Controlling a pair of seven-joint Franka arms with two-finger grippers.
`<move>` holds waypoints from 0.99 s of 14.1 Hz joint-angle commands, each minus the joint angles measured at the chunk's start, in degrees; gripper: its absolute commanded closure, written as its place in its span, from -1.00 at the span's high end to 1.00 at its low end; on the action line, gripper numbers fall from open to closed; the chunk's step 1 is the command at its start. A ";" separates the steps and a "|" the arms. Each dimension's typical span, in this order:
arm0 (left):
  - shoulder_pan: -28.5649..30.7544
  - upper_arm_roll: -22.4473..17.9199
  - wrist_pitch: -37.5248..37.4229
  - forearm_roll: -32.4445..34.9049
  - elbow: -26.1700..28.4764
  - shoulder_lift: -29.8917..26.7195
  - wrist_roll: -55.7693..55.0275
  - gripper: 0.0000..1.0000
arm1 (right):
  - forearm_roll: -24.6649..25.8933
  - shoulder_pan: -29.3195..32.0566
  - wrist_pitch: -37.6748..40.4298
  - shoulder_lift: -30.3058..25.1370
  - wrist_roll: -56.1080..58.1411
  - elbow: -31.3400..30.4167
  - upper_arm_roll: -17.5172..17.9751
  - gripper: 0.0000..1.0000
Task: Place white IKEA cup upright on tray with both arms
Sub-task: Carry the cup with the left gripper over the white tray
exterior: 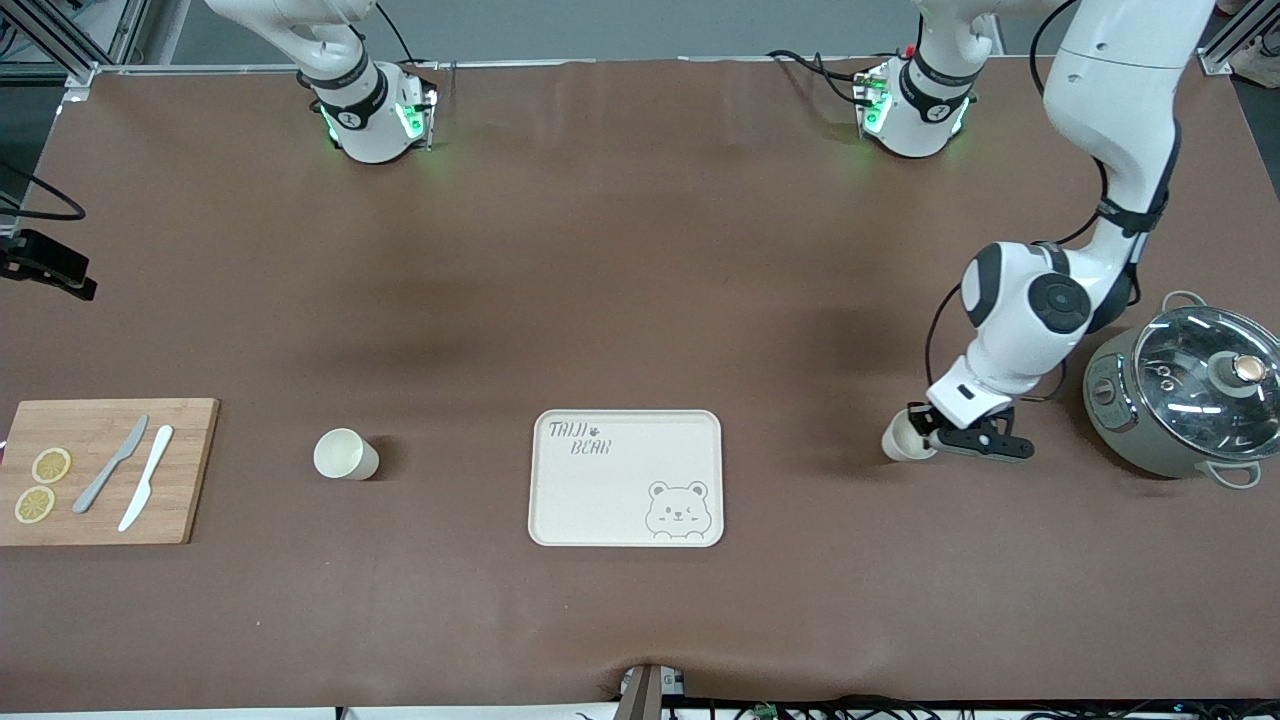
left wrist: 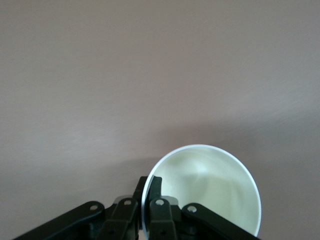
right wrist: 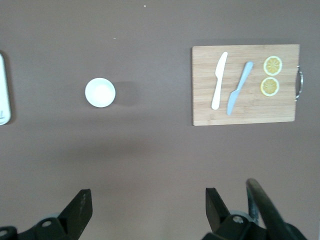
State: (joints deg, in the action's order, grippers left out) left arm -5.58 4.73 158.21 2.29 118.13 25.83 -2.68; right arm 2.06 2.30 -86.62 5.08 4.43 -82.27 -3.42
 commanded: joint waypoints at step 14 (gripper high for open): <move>-25.96 -1.56 -27.51 8.87 -35.67 15.99 -47.14 -1.00 | -4.95 1.31 -11.88 3.18 -2.14 -11.40 0.52 1.00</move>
State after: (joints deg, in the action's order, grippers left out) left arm -29.24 4.18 132.85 9.69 88.81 37.34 -46.18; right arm -1.70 3.63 -95.04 9.62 2.91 -89.25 -3.30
